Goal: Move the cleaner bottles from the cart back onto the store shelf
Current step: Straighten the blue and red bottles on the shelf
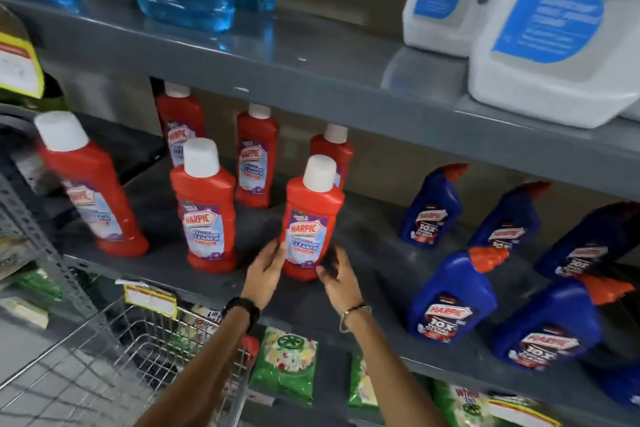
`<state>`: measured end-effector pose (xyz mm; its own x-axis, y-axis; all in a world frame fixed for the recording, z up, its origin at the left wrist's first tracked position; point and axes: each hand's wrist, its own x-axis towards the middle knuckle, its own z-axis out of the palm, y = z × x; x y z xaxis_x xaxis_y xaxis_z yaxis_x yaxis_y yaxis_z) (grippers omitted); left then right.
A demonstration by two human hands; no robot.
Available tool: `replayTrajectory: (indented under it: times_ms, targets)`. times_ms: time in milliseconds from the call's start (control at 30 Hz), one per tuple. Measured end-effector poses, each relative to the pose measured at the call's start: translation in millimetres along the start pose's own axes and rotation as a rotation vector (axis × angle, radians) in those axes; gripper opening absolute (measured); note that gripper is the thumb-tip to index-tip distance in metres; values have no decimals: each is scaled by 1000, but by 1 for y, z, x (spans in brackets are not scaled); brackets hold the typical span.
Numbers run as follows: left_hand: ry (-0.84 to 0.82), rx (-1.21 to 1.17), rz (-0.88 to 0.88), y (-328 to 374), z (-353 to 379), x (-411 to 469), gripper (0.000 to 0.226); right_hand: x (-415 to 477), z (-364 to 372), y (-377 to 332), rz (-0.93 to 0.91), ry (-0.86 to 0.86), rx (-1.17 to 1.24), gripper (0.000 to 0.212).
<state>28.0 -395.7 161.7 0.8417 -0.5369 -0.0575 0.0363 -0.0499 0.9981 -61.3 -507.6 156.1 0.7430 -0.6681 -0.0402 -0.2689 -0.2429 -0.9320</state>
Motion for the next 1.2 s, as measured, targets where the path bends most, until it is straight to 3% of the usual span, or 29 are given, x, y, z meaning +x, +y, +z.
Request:
replayTrajectory:
  times_ms: [267, 700, 1200]
  targets:
    - [-64, 68, -11, -2, -17, 6, 40, -8, 15, 10, -31, 105, -98, 38]
    - [-109, 24, 27, -6, -34, -24, 10, -44, 29, 9, -66, 148, -125, 37]
    - [-138, -19, 31, -12, -35, -21, 10, -43, 31, 12, -44, 144, -97, 36]
